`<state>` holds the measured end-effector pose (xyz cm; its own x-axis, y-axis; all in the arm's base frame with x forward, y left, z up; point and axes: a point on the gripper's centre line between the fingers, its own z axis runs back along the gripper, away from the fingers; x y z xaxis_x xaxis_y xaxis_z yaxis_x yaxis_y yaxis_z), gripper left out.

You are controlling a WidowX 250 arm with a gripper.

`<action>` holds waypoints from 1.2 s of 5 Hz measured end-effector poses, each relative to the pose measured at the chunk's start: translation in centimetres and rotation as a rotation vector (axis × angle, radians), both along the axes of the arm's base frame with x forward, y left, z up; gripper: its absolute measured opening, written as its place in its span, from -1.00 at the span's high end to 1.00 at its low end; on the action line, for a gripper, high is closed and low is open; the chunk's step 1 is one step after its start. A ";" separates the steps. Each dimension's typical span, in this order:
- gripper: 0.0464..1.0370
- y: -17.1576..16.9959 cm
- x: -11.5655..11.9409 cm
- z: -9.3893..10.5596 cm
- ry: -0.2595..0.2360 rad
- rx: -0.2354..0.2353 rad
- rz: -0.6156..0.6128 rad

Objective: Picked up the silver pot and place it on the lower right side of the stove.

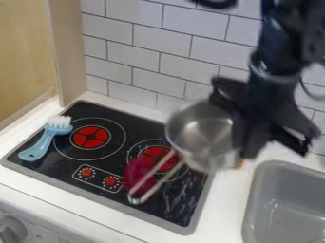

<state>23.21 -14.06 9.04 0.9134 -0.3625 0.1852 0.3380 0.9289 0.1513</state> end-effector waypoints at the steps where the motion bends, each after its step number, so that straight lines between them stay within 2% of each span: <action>1: 0.99 -1.3 -0.9 -1.8 0.026 0.023 -0.051; 2: 0.99 -1.5 -0.9 -3.4 0.035 0.074 -0.080; 4: 0.99 -1.0 -0.8 -6.1 0.082 0.151 -0.100; 6: 0.99 -0.8 -1.3 -7.6 0.138 0.174 -0.113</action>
